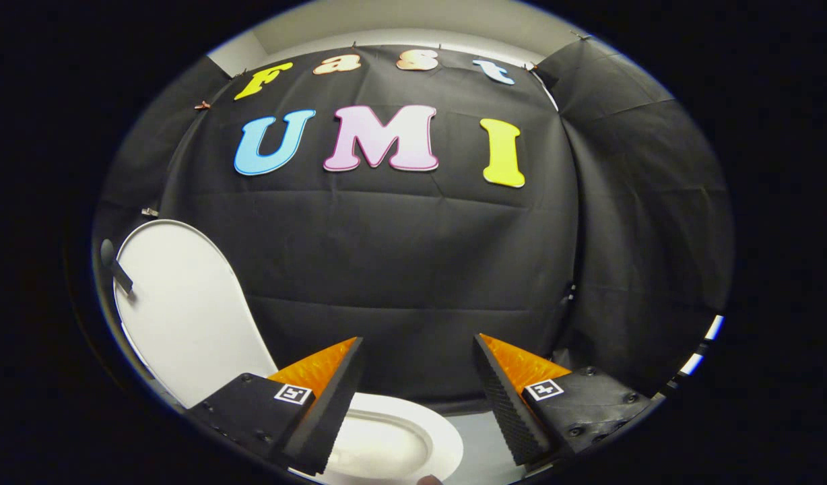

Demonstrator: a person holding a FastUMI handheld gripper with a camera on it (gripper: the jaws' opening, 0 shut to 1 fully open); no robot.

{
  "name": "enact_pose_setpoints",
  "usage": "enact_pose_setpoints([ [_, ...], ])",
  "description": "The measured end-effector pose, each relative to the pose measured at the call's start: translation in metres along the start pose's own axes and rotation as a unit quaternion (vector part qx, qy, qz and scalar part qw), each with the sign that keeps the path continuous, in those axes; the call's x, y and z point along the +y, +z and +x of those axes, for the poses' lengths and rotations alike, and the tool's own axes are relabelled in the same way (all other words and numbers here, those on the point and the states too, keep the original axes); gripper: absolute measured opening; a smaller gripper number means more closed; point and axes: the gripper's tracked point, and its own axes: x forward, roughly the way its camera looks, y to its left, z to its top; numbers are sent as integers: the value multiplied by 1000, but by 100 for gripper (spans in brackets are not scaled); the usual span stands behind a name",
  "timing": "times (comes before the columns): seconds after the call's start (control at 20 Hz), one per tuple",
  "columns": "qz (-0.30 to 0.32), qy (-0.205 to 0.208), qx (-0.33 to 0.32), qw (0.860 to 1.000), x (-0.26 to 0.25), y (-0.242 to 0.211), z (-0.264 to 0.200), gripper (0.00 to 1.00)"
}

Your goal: Open the toilet lid.

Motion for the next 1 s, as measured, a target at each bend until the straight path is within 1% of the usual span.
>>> enact_pose_setpoints([
  [0.15,1,1,-30,1000,-7,4,-2,99],
  [0.25,-3,1,-39,999,-8,6,-4,99],
  [0.45,15,7,-23,1000,-7,-4,-1,99],
  [0.55,11,4,-22,1000,-9,-4,0,99],
  [1.0,6,21,-22,1000,3,-6,-3,99],
])
